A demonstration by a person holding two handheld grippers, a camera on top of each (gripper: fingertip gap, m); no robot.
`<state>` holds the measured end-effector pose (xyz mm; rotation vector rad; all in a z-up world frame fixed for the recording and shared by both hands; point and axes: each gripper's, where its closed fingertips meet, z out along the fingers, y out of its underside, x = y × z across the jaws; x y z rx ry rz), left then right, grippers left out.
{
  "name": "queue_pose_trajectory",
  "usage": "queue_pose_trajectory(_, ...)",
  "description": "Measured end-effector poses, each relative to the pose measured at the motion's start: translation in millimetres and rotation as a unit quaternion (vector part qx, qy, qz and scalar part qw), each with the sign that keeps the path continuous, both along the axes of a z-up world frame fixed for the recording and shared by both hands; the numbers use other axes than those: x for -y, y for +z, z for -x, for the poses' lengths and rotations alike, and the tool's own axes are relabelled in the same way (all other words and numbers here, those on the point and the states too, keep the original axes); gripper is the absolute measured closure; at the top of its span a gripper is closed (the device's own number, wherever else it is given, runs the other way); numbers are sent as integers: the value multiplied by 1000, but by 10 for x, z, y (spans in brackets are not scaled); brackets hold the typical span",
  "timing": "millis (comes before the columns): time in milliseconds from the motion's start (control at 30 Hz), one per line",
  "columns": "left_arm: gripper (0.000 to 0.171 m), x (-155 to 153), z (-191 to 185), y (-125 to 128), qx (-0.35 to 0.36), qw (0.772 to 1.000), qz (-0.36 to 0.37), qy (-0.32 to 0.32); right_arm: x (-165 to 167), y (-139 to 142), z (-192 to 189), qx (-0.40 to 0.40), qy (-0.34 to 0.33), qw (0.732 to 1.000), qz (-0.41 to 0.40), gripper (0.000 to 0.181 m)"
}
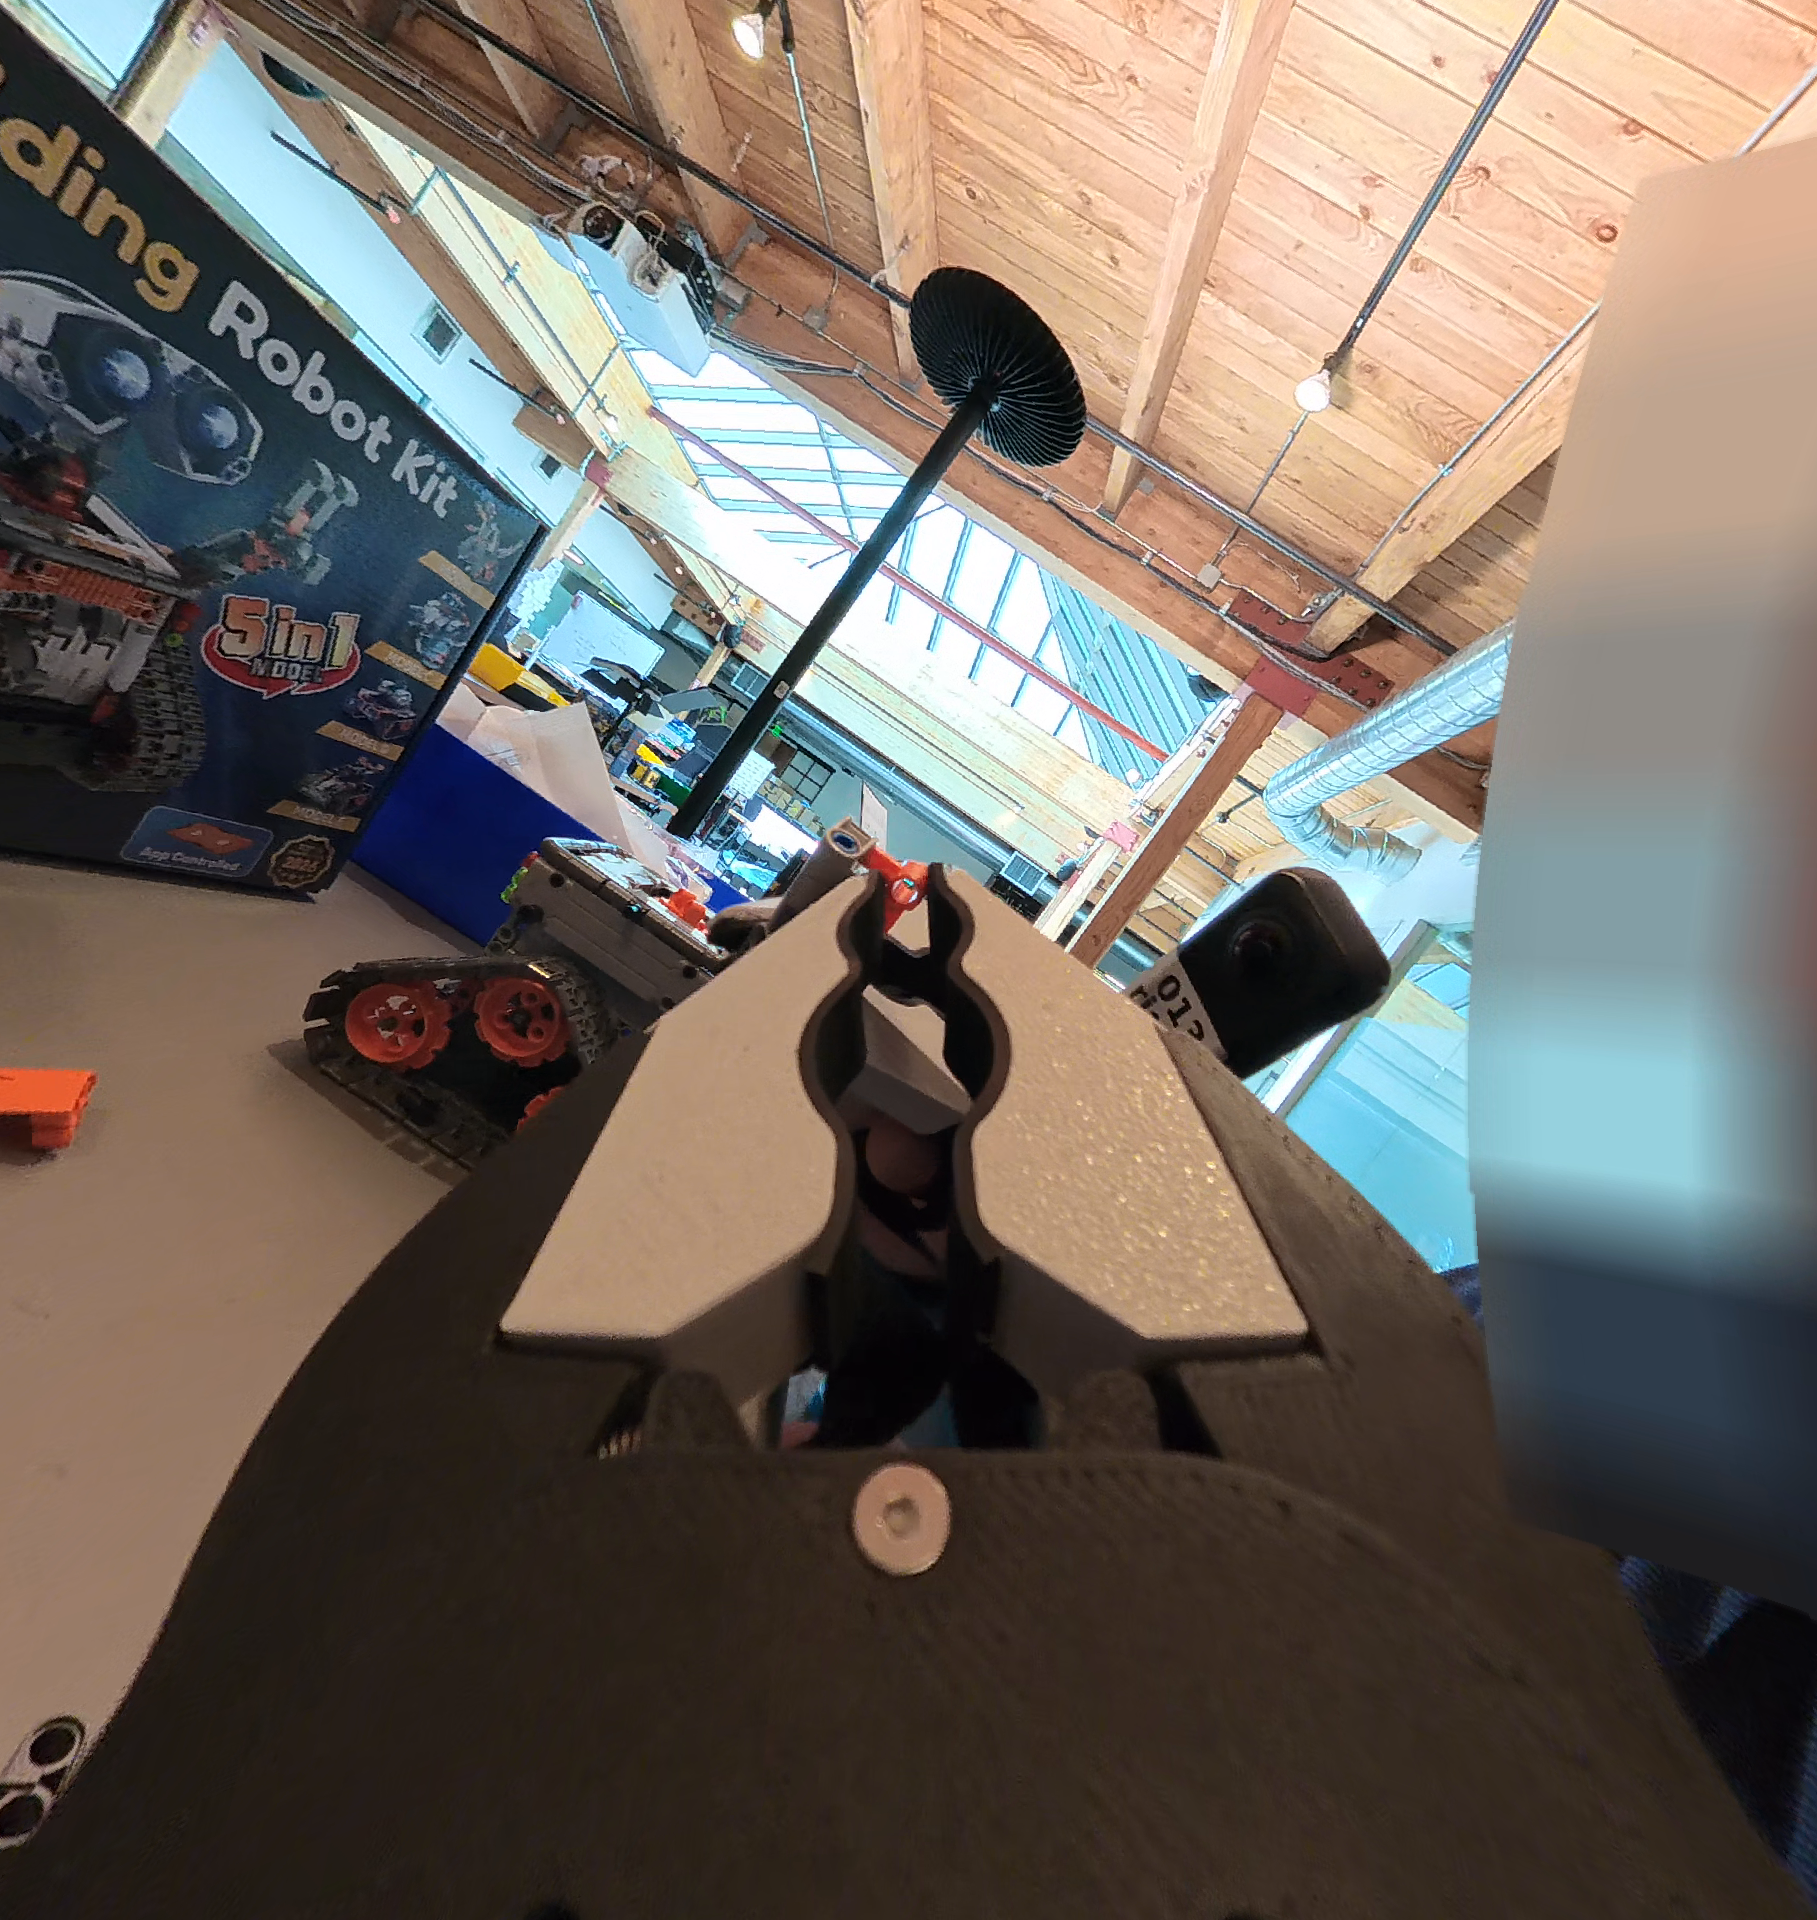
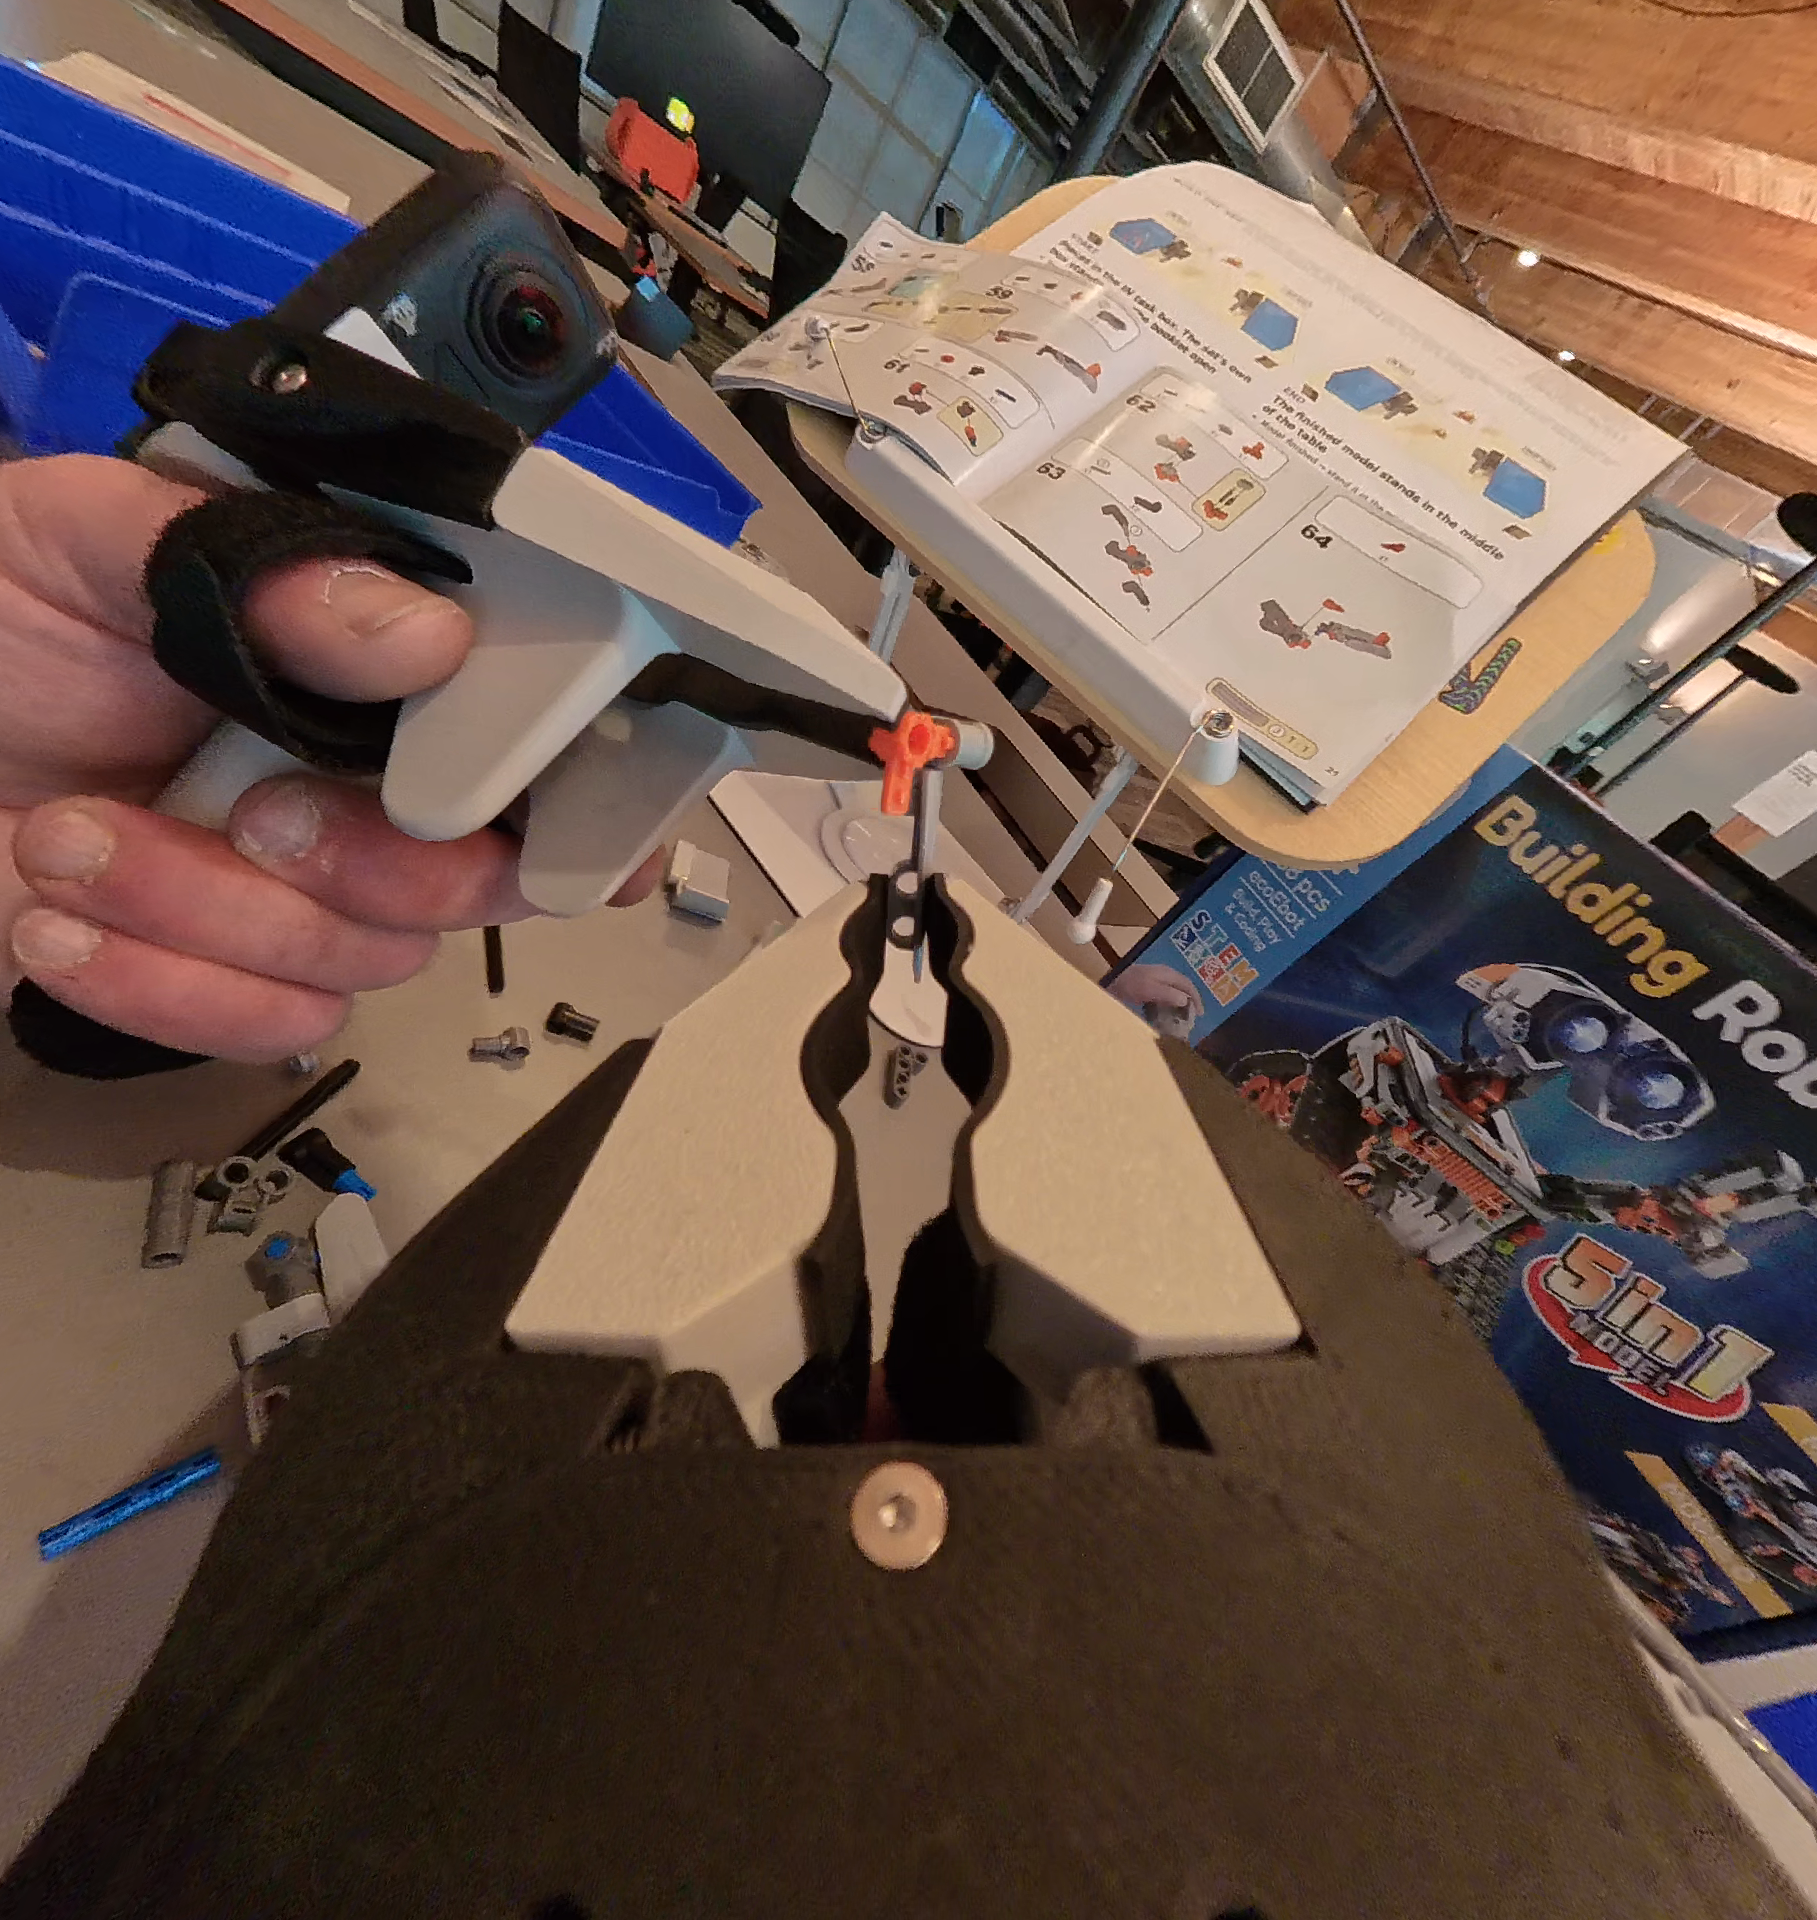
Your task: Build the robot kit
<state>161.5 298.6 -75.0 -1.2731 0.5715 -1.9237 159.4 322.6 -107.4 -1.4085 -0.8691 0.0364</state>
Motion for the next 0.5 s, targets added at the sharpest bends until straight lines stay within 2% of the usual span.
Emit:
queue_pose_trajectory(233, 165, -52, 7, -14, 1, 1000, 14, 14, -50, -5, -27, 45, -52, 997, -43, 177)
queue_pose_trajectory(500, 165, -80, 11, -28, 4, 1000, 29, 11, -69, -17, -38, 55, -62, 995, -47, 177)
